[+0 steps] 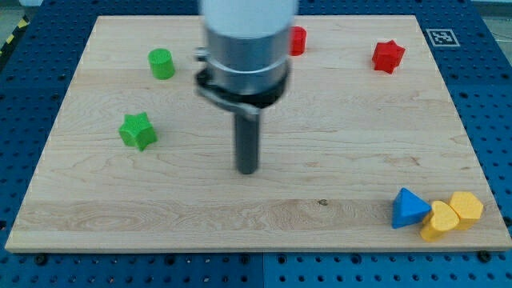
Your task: Place the green star above the hexagon
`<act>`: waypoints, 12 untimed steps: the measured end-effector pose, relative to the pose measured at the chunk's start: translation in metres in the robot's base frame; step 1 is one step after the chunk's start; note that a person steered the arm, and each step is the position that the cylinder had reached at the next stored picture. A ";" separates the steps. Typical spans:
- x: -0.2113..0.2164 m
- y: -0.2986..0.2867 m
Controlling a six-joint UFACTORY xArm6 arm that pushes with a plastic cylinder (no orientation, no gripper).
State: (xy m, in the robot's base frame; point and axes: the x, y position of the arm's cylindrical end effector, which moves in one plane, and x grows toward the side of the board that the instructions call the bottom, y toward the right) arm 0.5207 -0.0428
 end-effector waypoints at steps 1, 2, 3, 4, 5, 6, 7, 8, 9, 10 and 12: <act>-0.001 -0.084; -0.012 -0.148; -0.039 -0.145; -0.034 -0.107; -0.031 -0.077; -0.031 -0.121; -0.042 -0.182; -0.061 -0.171; -0.053 -0.130; -0.053 -0.078; -0.075 -0.132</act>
State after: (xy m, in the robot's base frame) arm 0.4459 -0.1751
